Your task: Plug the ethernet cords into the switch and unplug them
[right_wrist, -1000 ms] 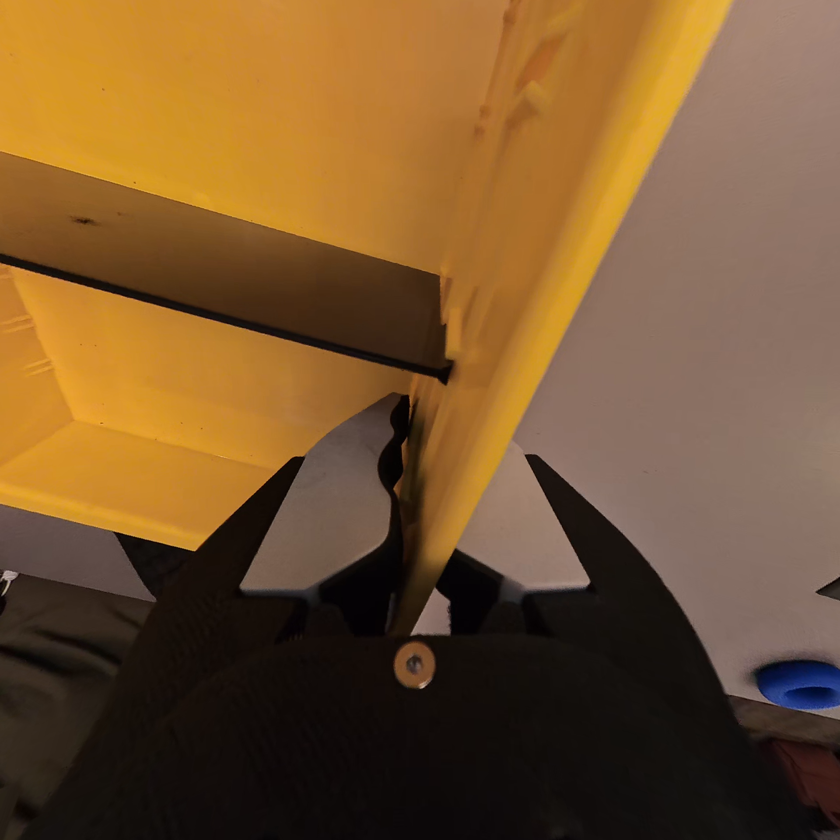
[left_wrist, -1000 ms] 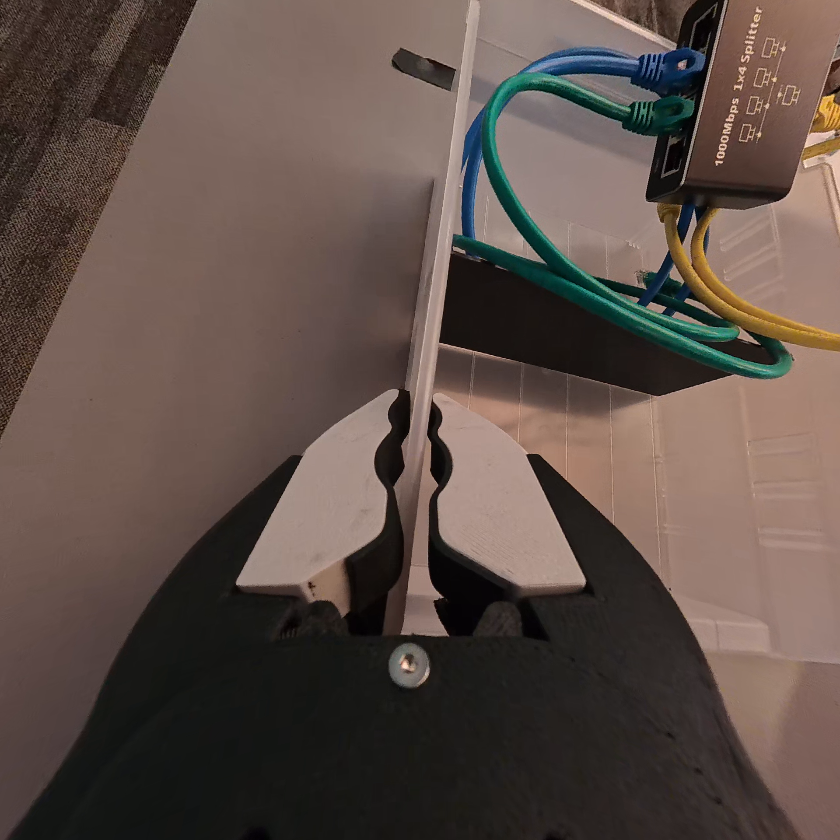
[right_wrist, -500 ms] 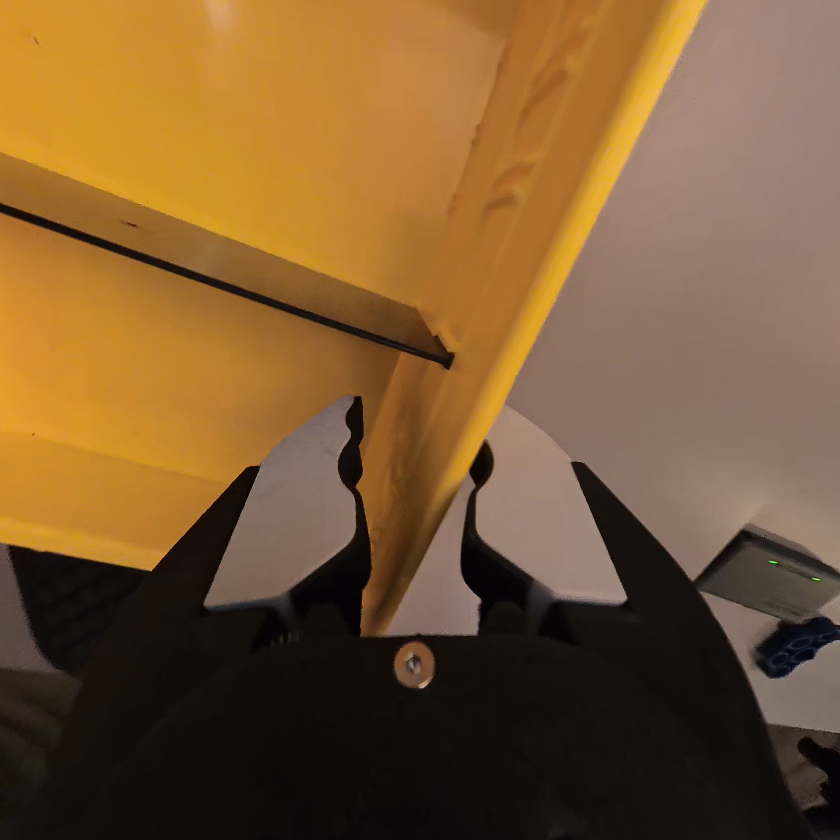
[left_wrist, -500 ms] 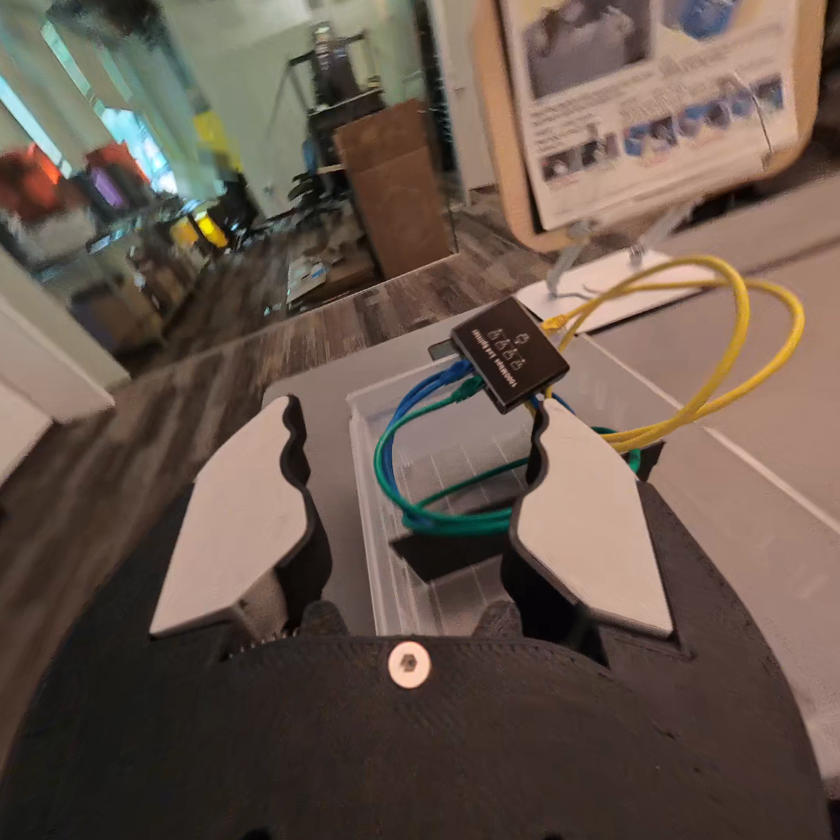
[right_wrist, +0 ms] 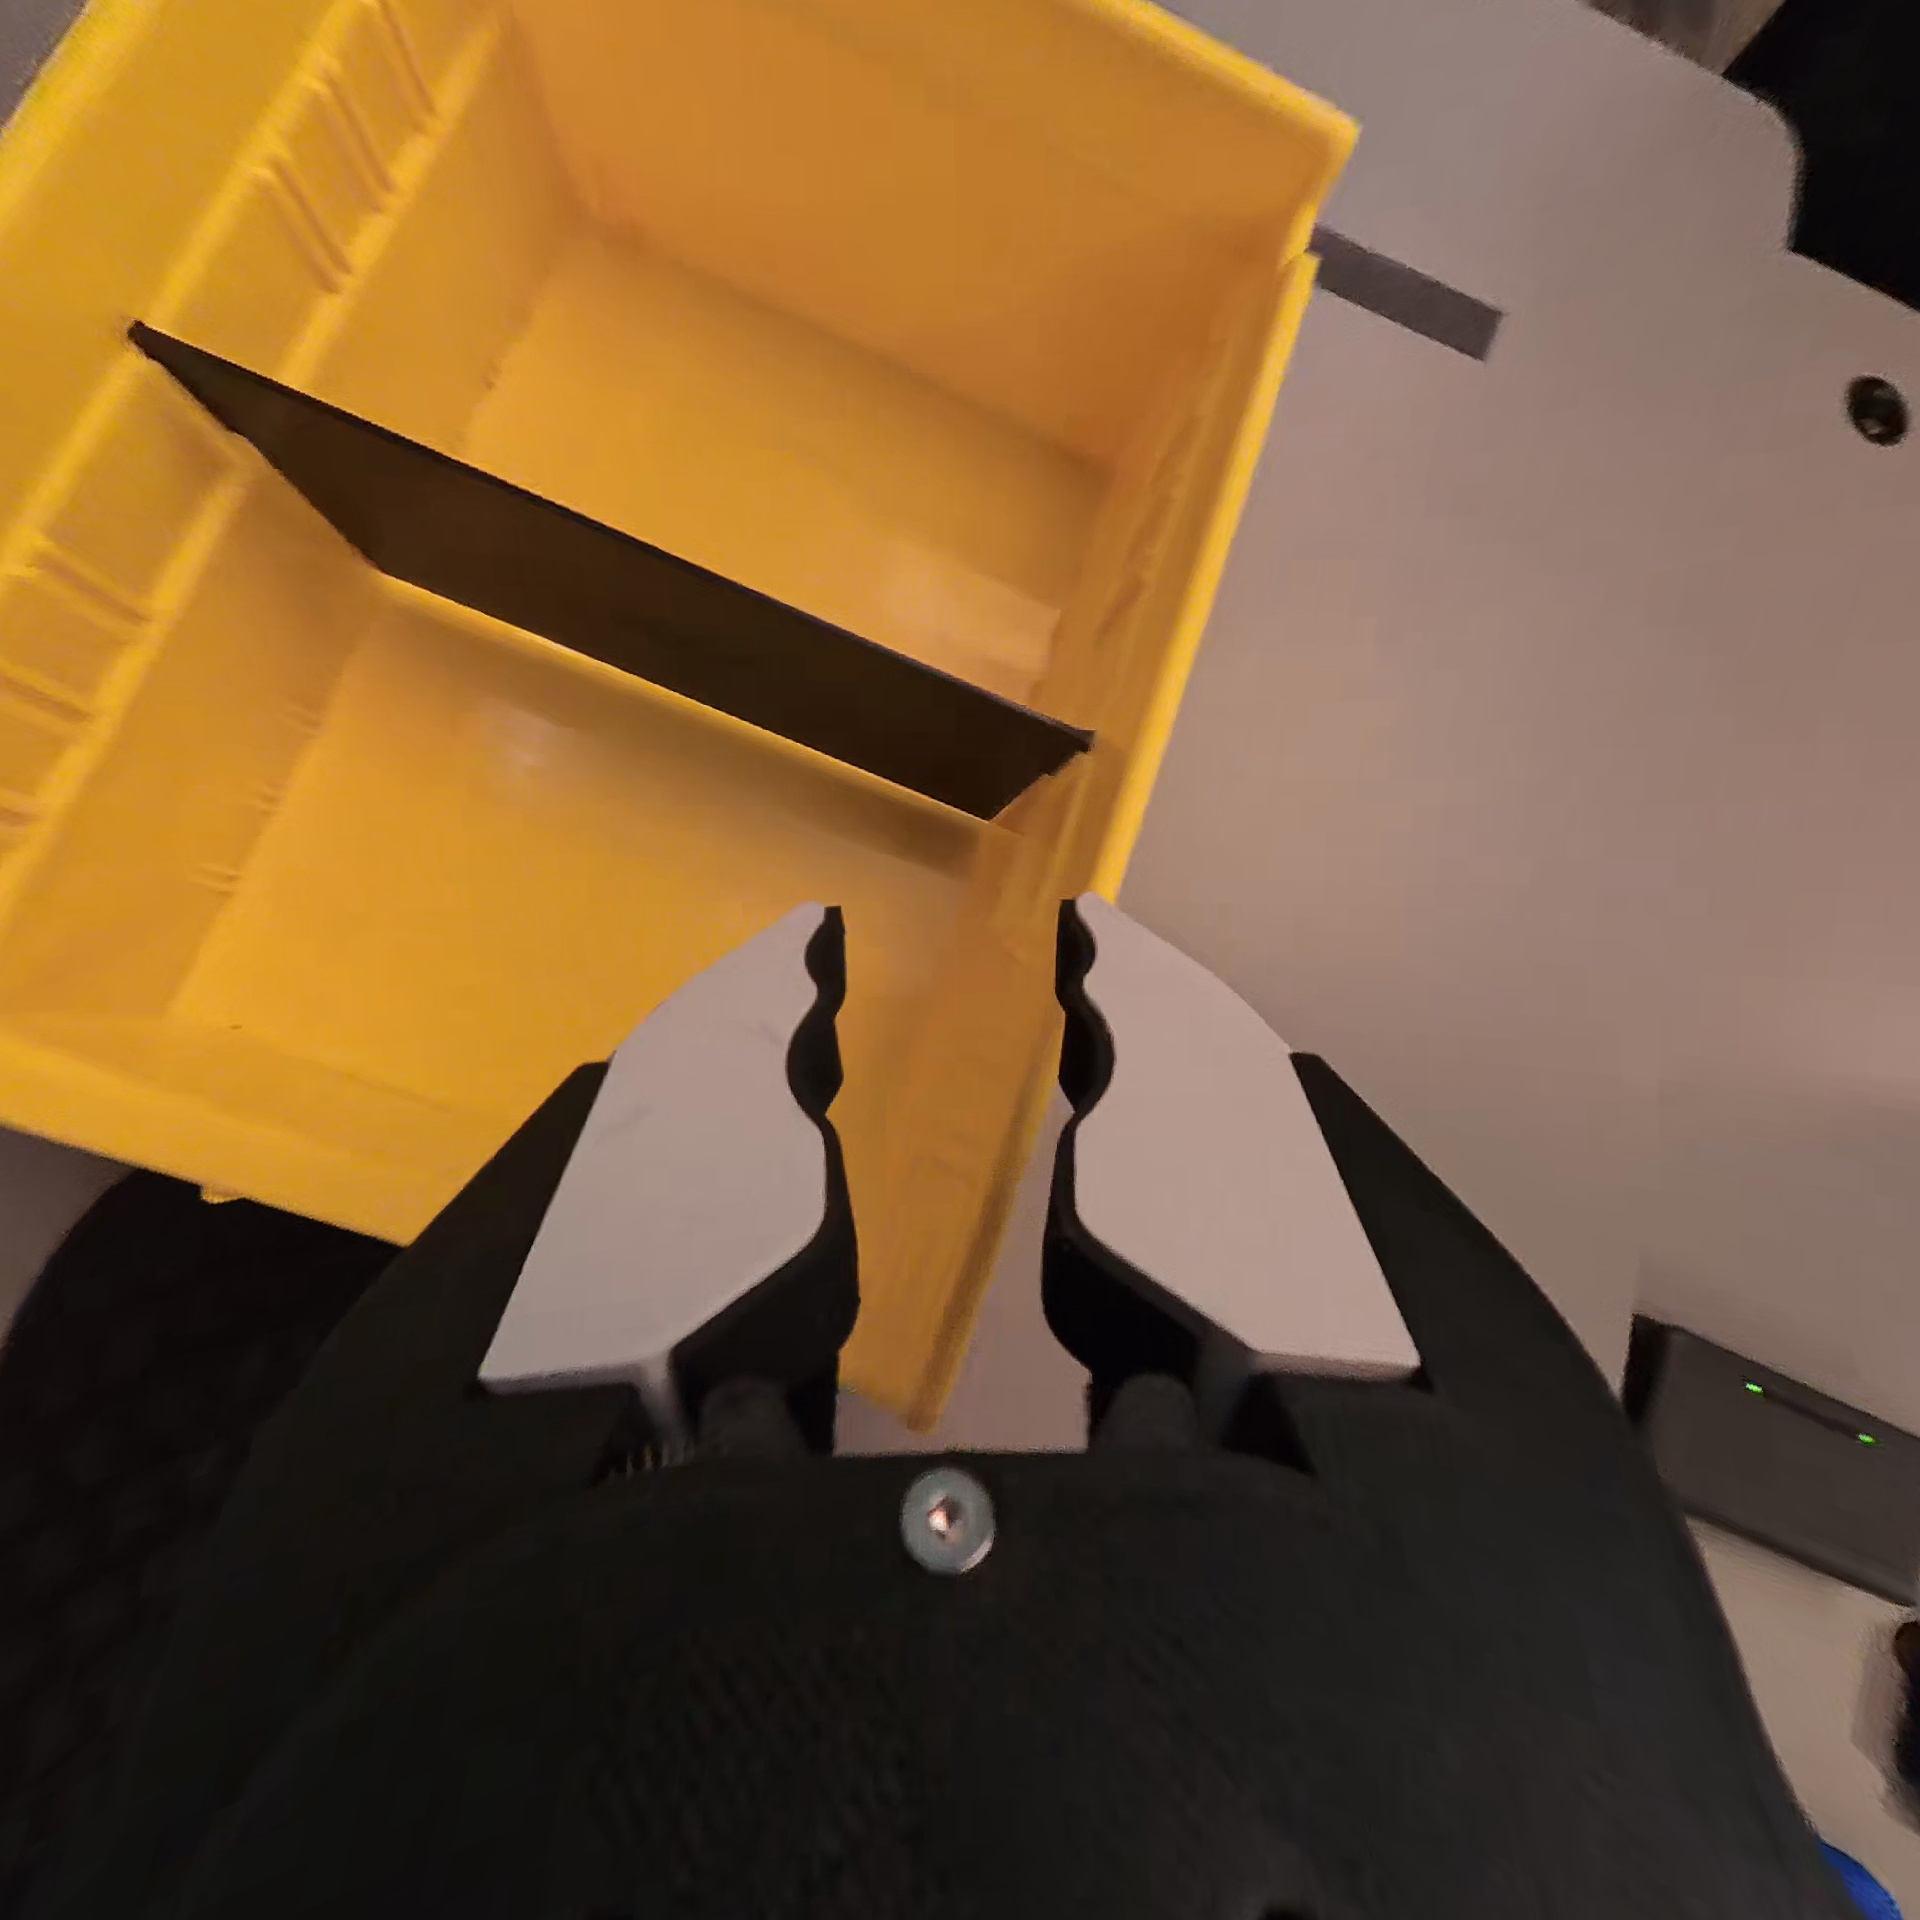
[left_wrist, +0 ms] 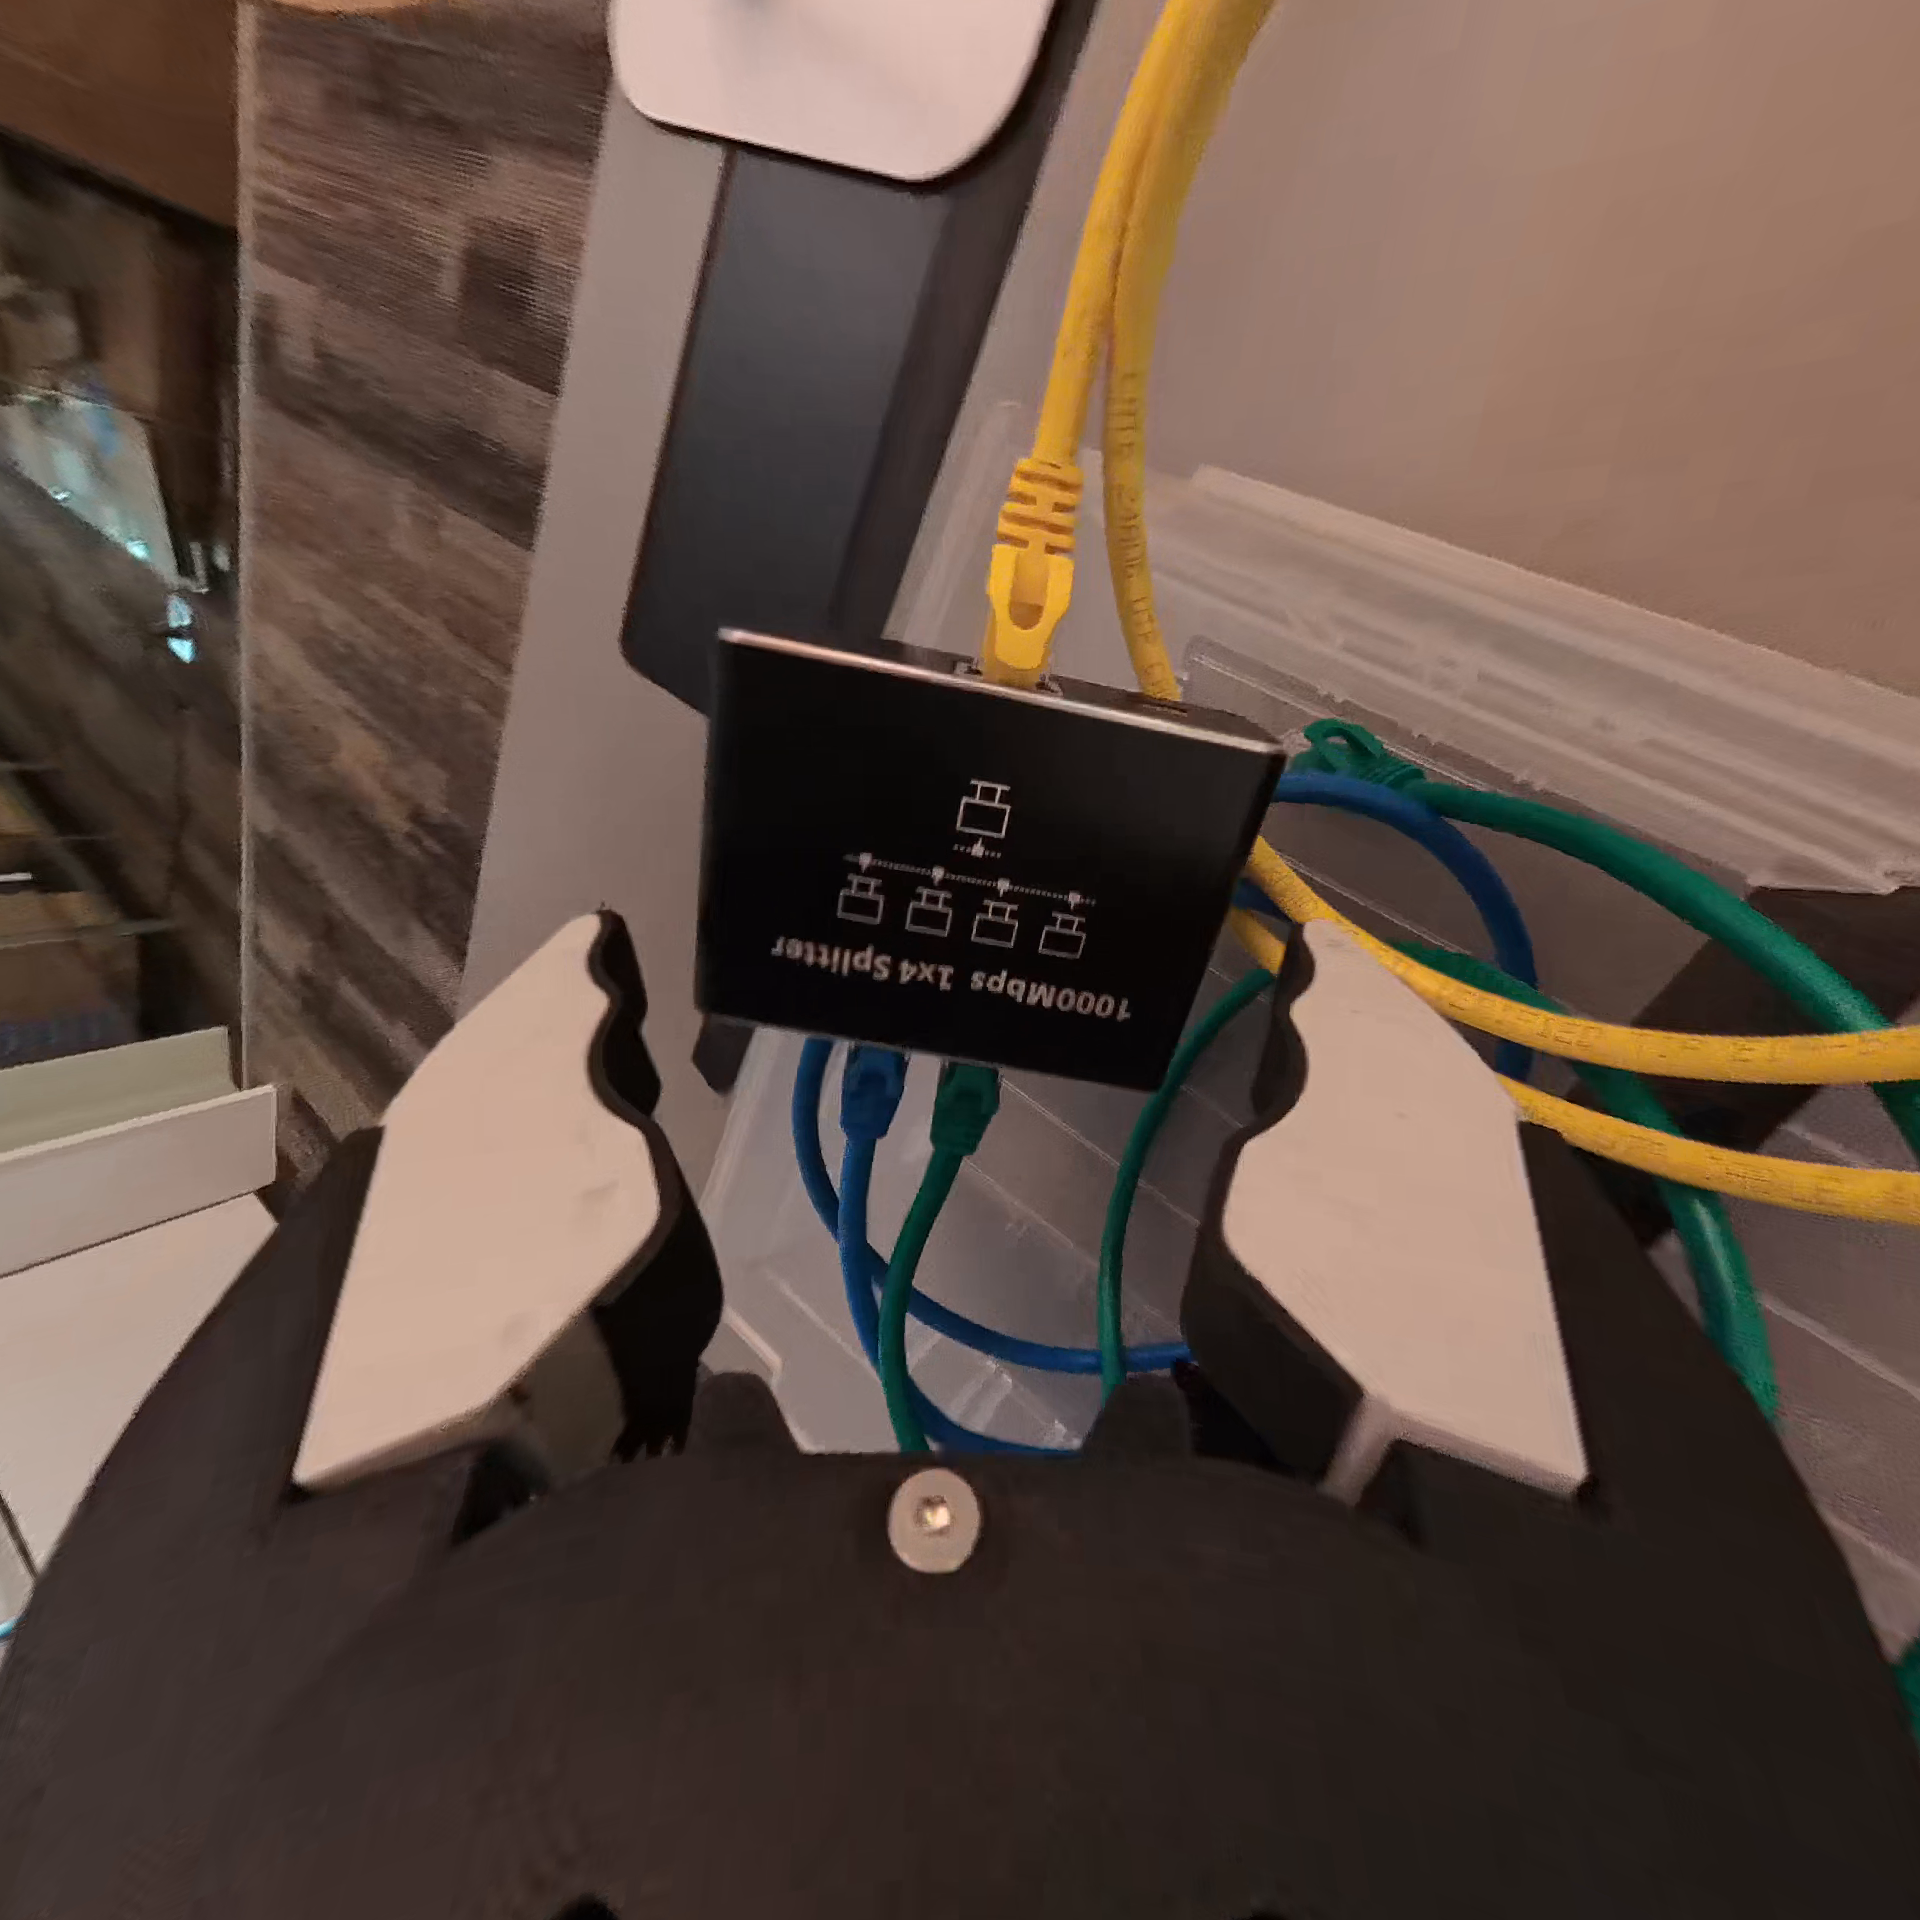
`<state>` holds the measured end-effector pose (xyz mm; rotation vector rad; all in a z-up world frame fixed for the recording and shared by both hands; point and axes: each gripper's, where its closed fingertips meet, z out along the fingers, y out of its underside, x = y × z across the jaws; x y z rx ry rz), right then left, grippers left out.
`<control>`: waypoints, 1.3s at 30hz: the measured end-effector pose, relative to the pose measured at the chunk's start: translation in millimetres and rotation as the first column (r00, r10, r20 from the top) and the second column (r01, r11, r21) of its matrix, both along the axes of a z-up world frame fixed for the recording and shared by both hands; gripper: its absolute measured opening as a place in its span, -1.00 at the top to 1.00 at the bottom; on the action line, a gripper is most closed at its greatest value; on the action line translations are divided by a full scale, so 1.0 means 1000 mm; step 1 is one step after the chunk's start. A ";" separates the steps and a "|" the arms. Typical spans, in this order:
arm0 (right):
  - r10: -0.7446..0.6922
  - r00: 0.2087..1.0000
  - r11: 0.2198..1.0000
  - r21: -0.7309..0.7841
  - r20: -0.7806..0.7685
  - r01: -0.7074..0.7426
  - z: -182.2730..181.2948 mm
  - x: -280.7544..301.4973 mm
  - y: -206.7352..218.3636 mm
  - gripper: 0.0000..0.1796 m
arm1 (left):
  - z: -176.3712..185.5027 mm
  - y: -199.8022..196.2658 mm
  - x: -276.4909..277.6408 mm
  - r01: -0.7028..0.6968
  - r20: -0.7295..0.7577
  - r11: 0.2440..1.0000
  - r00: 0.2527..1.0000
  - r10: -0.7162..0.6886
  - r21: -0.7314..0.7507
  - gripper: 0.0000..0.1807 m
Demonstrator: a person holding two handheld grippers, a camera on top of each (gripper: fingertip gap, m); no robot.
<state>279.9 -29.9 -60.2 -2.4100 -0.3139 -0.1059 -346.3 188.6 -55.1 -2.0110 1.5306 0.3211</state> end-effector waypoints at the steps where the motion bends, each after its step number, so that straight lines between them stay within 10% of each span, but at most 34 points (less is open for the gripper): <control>1: -0.009 1.000 1.000 0.011 0.005 0.009 0.001 0.004 0.001 0.56 | -0.004 0.003 0.001 0.020 -0.024 1.000 1.000 -0.020 -0.006 -0.29; 11: -0.133 0.991 0.964 -0.238 -0.031 0.122 -0.034 0.020 0.007 0.33 | -0.029 0.019 0.001 0.106 -0.215 0.994 0.970 -0.113 -0.041 -0.31; 22: -0.183 0.983 0.916 -0.366 -0.024 0.162 -0.054 0.024 0.009 0.86 | -0.013 0.023 -0.009 0.032 -0.262 0.999 0.965 -0.028 0.010 -0.25; 33: -0.125 0.991 0.955 -0.263 0.048 0.133 -0.043 0.046 0.014 0.65 | 0.055 0.012 -0.006 0.041 -0.196 0.976 0.981 0.002 0.215 -0.24; 39: -0.092 0.996 0.995 0.041 0.012 0.092 0.018 0.038 0.023 0.45 | 0.121 -0.010 -0.003 0.079 -0.196 0.910 0.981 0.003 0.407 -0.23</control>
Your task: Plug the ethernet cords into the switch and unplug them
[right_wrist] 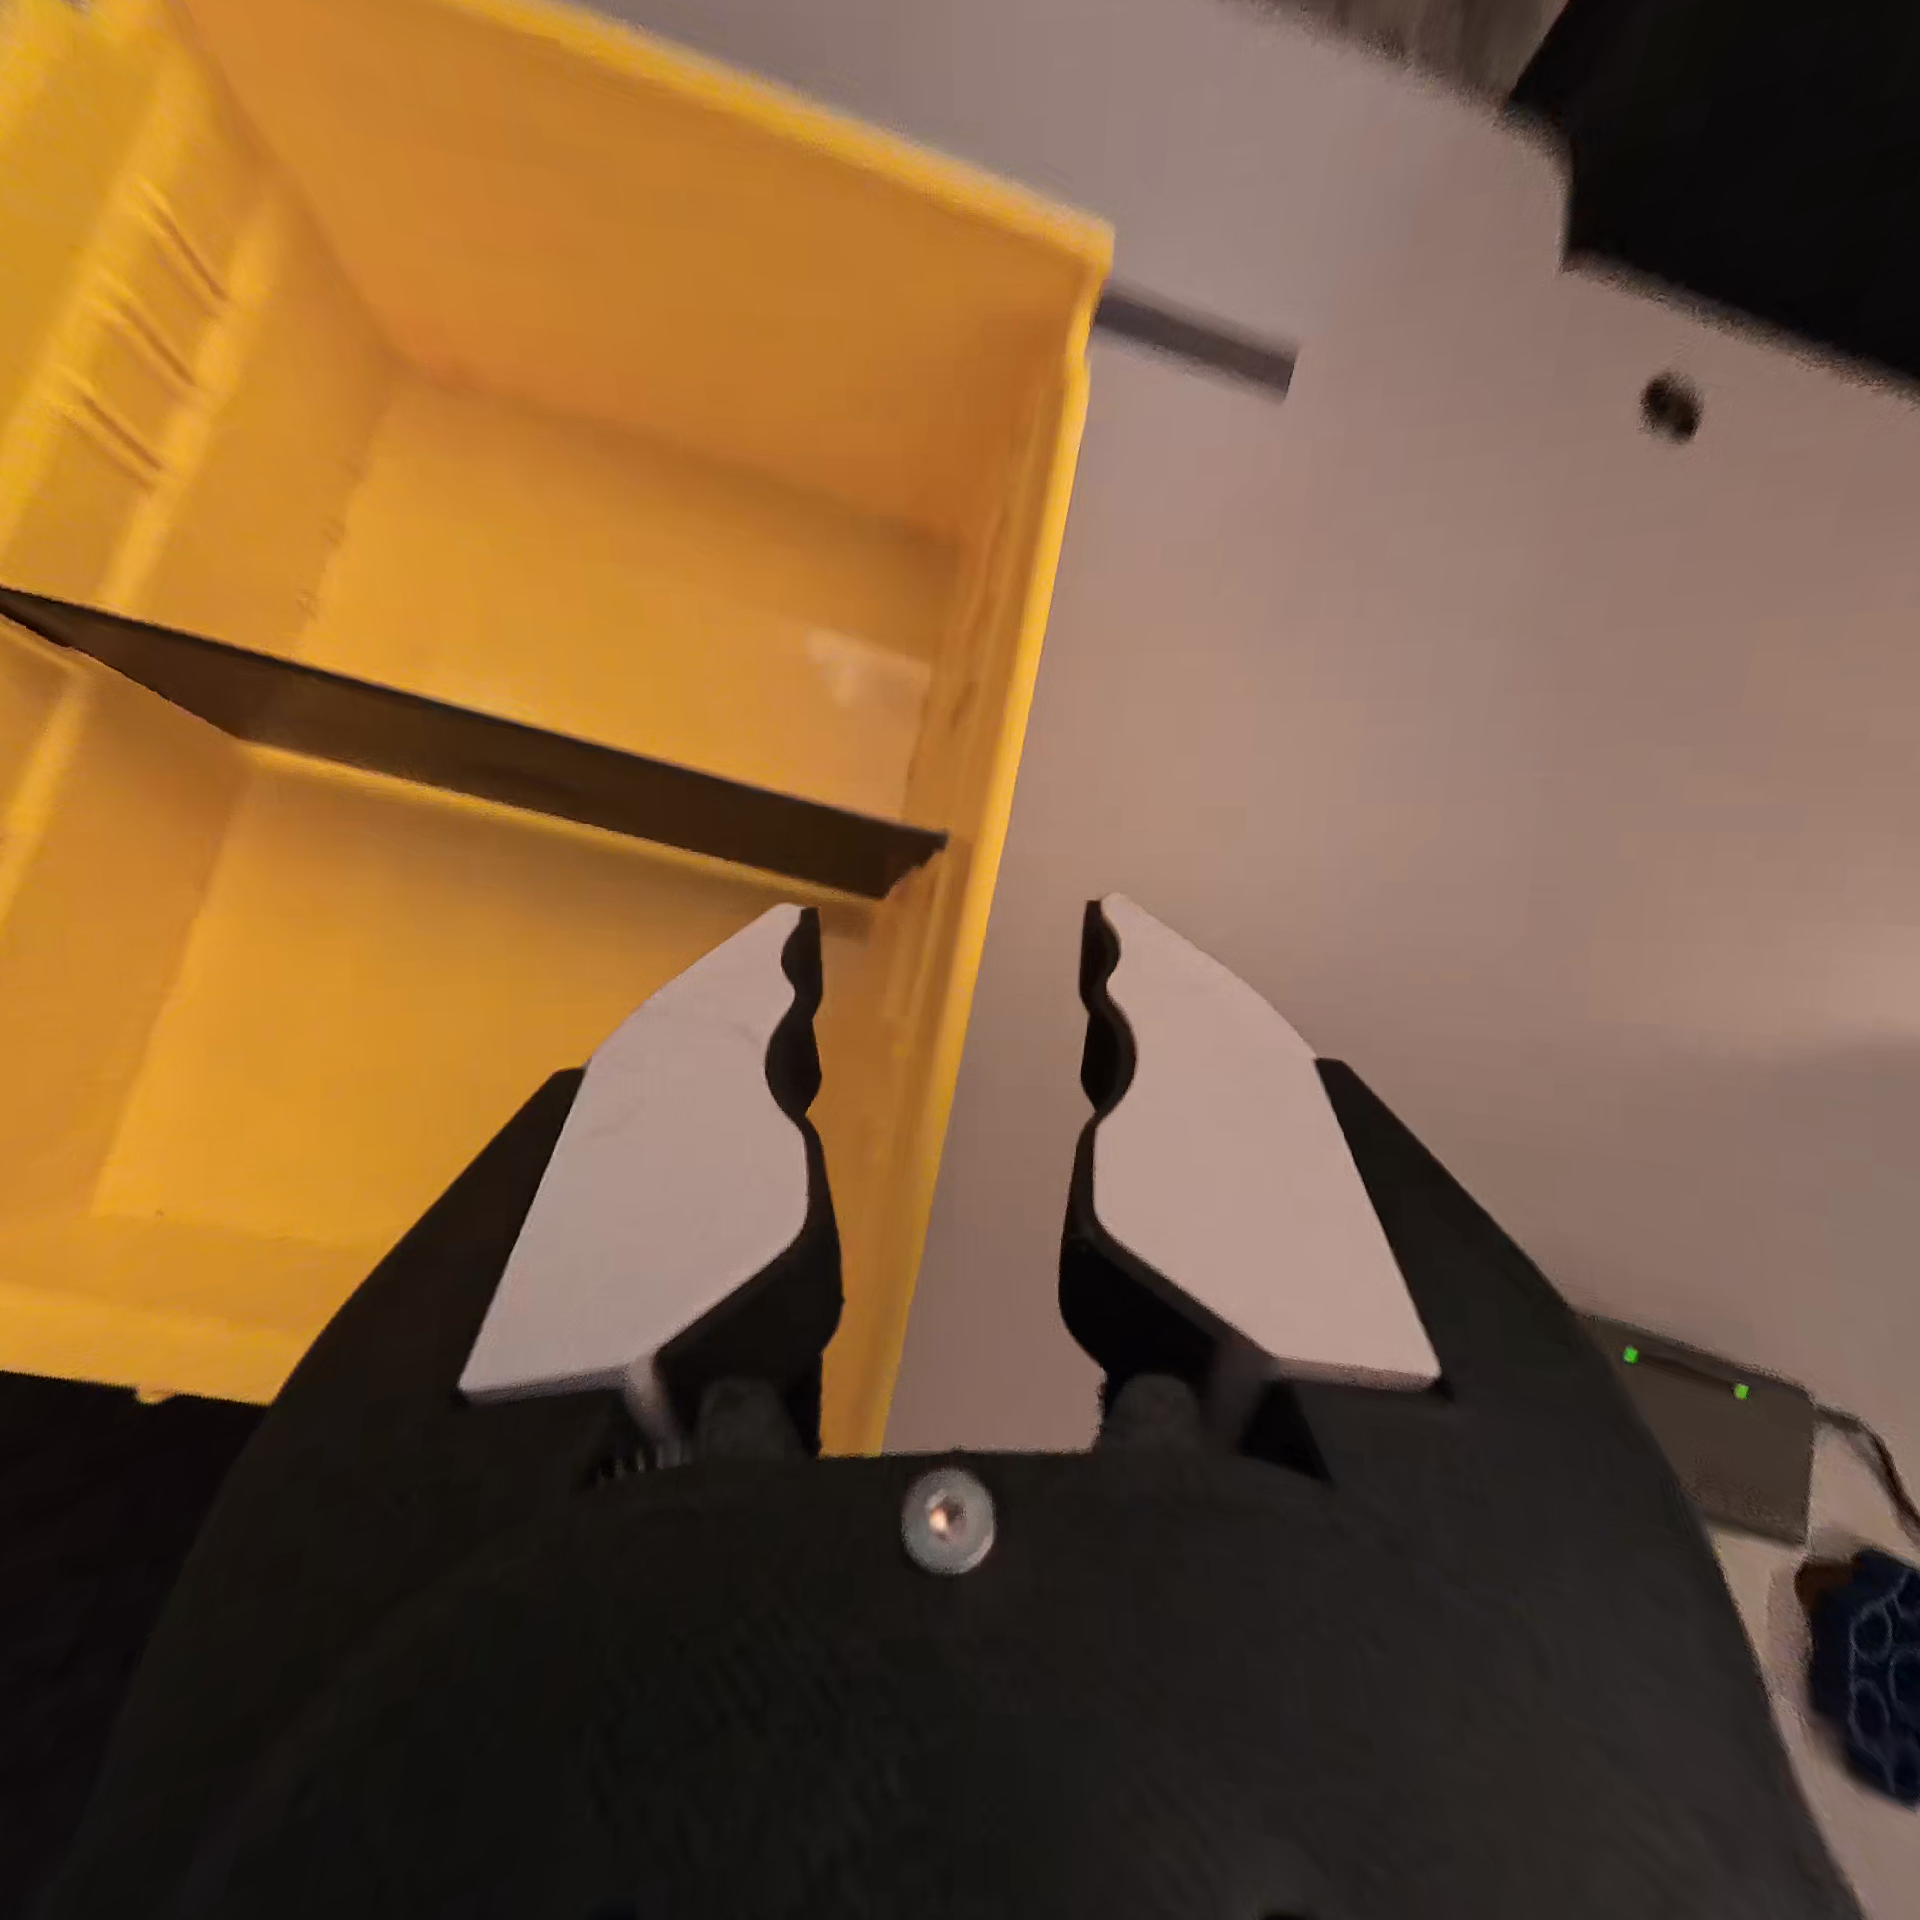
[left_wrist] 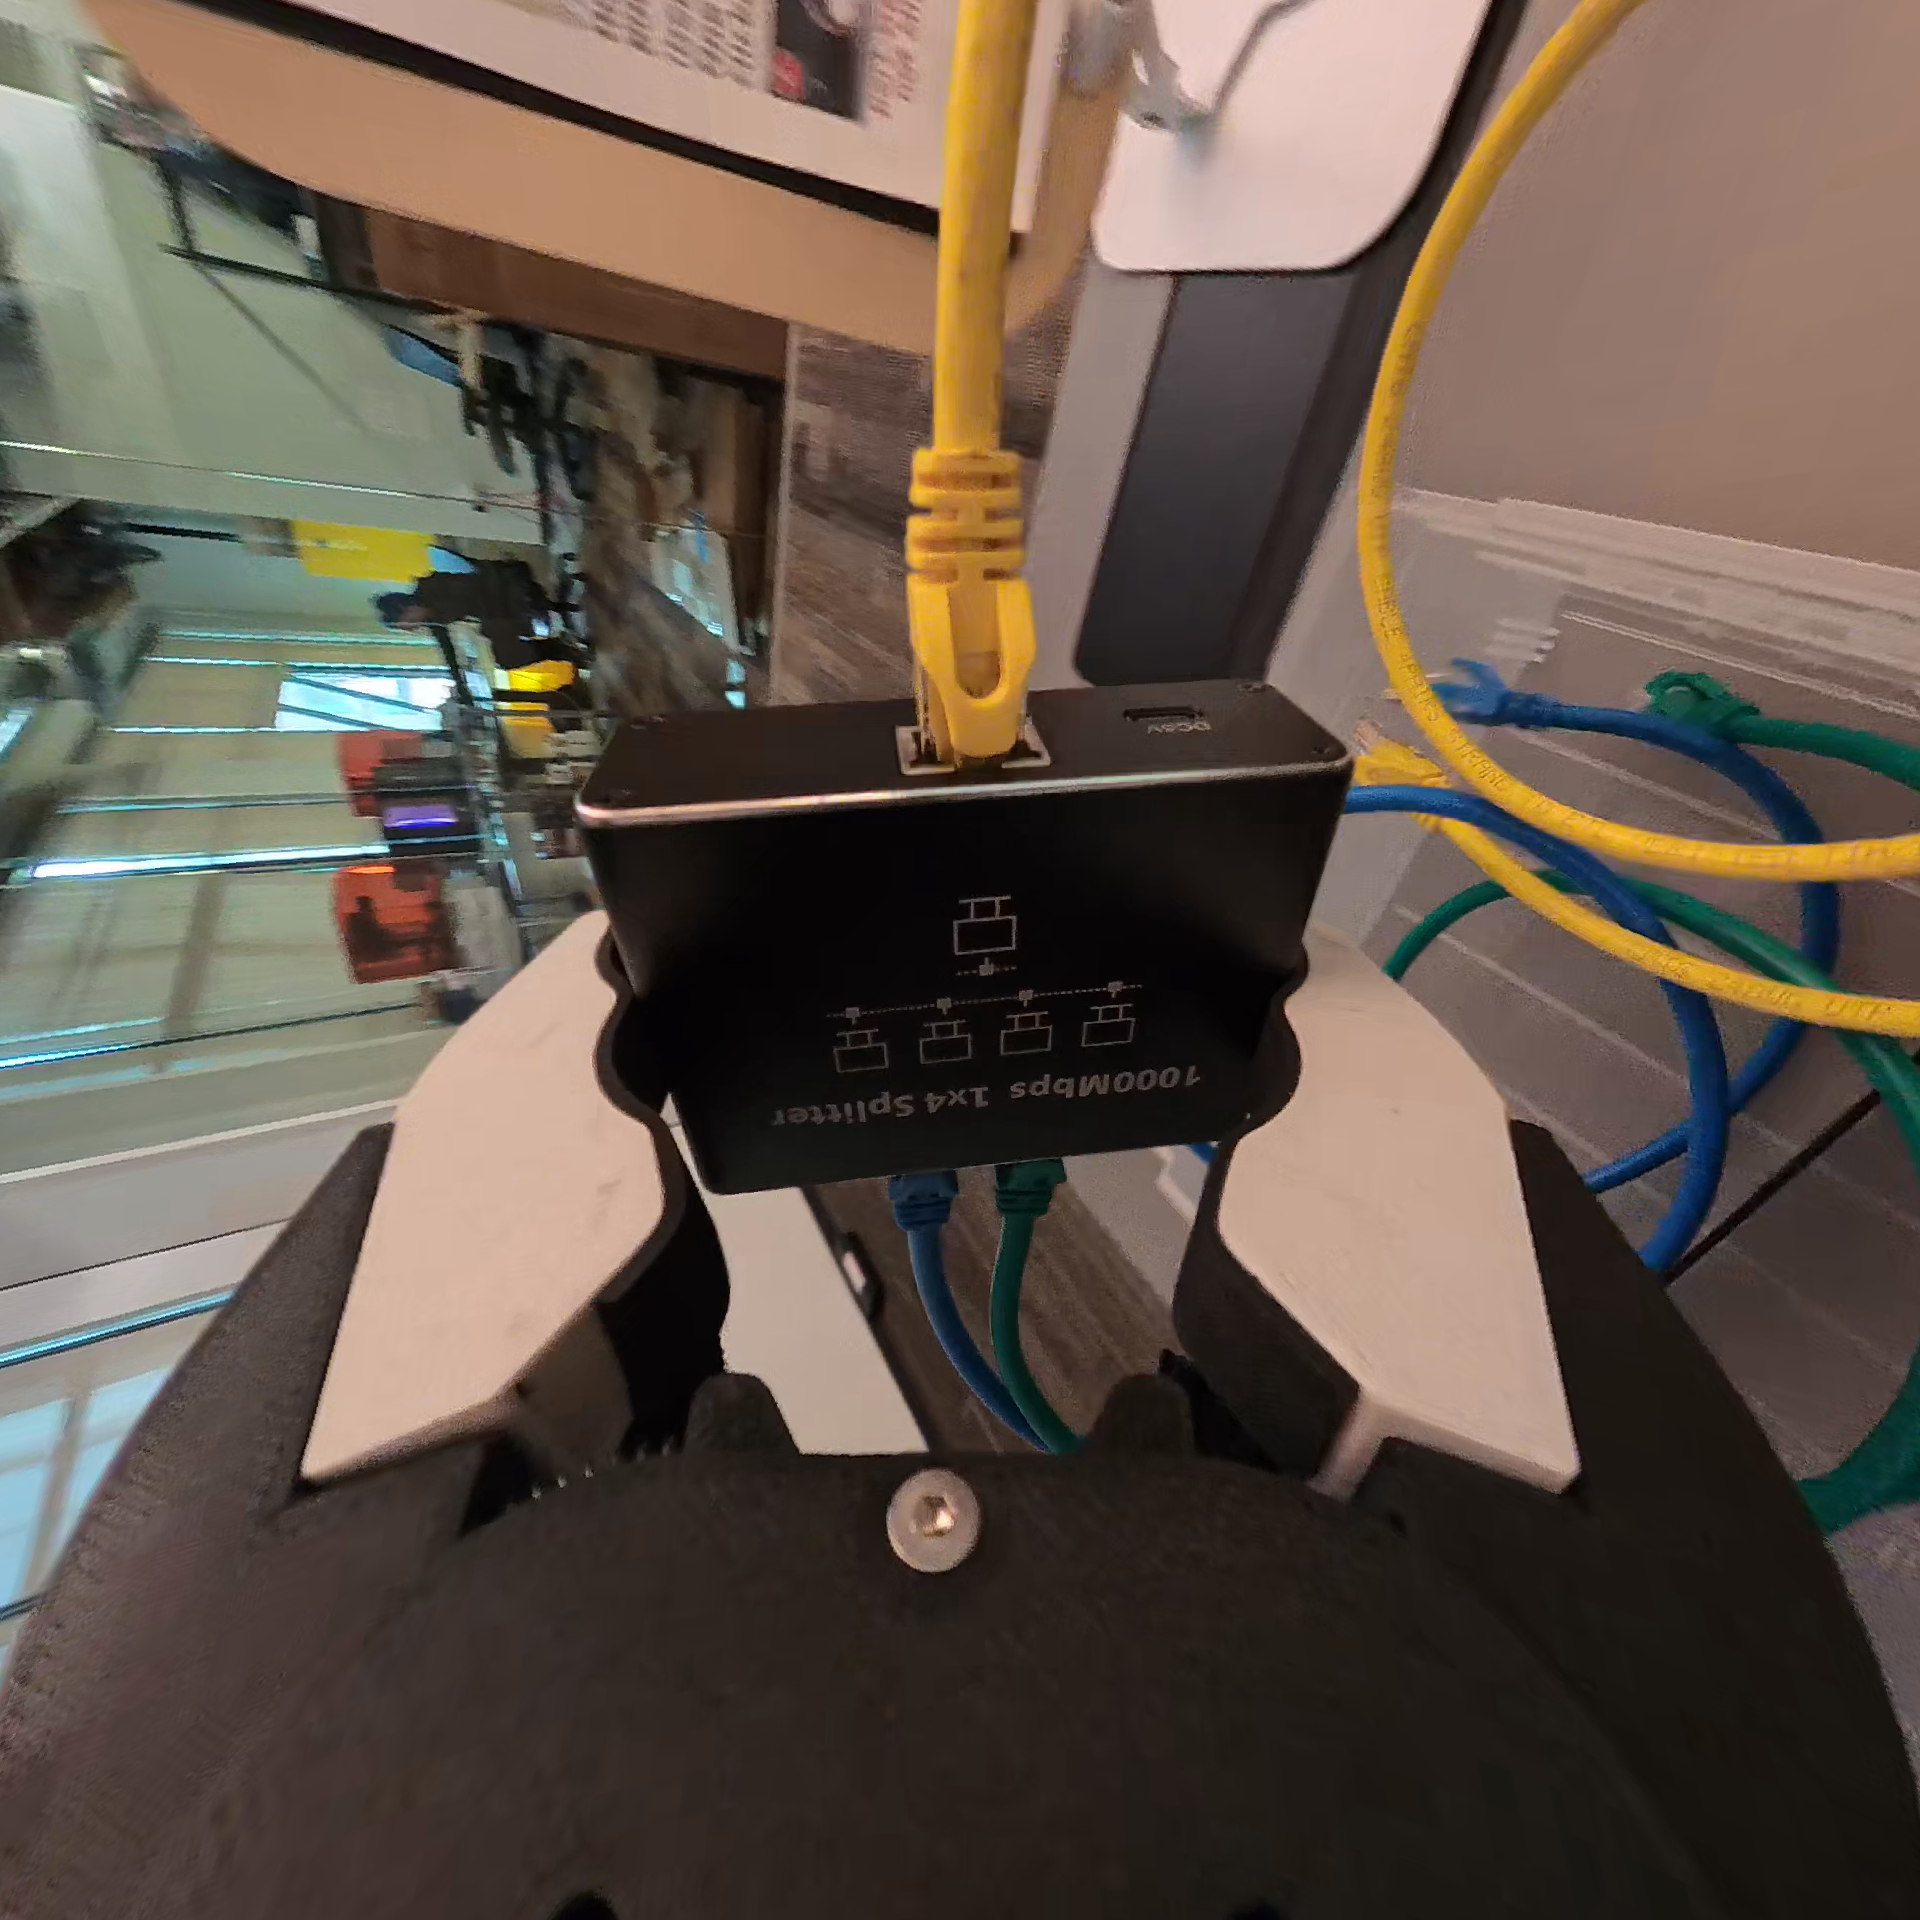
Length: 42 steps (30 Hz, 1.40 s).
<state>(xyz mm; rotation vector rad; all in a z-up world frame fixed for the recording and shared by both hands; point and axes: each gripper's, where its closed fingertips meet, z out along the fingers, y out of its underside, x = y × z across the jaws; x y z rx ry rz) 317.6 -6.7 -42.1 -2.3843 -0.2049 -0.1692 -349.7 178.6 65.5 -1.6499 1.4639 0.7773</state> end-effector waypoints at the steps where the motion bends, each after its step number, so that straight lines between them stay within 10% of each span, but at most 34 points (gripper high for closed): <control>1: 0.020 1.000 0.997 0.071 0.006 -0.021 0.015 -0.005 0.001 0.45 | 0.014 -0.005 0.000 0.004 -0.006 0.999 1.000 -0.004 0.037 -0.23; 7: 0.159 0.987 0.923 0.353 0.006 -0.151 0.082 -0.059 -0.006 0.46 | 0.115 -0.038 0.012 0.031 -0.058 0.973 0.998 -0.018 0.228 -0.23; 19: 0.378 0.926 0.851 0.397 -0.009 -0.344 0.090 -0.147 -0.015 0.46 | 0.305 -0.132 0.125 0.228 -0.126 0.888 0.973 -0.193 0.398 -0.23; 26: 0.529 0.809 0.600 0.562 0.256 -0.570 0.137 -0.190 -0.042 0.46 | 0.284 -0.200 0.230 0.479 -0.041 0.800 0.865 -0.500 0.361 -0.22; 30: 0.286 0.685 0.310 0.612 0.670 -0.728 0.200 -0.200 -0.074 0.48 | 0.255 -0.239 0.272 0.595 0.019 0.719 0.766 -0.643 0.359 -0.22; 37: 0.032 0.331 0.106 0.326 0.943 -0.939 0.261 -0.246 -0.120 0.43 | 0.180 -0.290 0.308 0.743 0.017 0.593 0.619 -0.785 0.311 -0.22; 42: -0.207 -0.074 -0.026 -0.082 0.976 -0.996 0.280 -0.324 -0.165 0.26 | 0.143 -0.313 0.322 0.804 -0.003 0.536 0.555 -0.832 0.257 -0.22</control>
